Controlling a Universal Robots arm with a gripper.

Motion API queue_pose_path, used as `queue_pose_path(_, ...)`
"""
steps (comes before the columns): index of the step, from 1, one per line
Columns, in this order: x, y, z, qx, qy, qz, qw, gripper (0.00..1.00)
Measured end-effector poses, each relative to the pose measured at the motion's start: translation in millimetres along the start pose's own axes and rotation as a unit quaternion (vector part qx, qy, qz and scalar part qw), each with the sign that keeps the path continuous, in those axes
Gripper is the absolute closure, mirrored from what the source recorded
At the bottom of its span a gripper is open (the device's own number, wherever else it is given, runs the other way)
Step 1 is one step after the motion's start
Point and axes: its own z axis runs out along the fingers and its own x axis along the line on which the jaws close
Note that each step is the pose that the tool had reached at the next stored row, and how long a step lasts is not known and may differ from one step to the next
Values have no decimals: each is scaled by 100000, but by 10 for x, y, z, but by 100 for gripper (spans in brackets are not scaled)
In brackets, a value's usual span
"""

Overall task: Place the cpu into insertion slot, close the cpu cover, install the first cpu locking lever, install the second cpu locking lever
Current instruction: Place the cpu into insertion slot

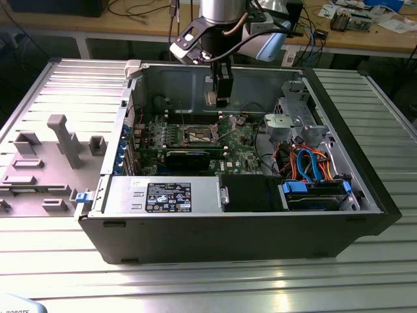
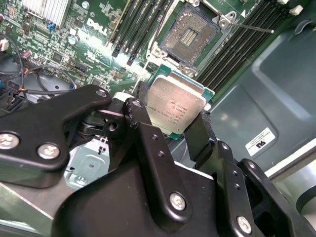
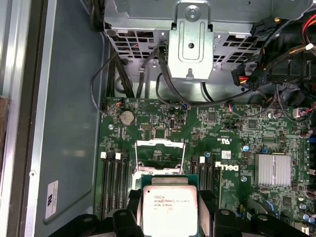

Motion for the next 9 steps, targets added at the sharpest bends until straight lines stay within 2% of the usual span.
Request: queue_pose_path(9, 0, -2, 10, 0, -12, 166, 100000, 46)
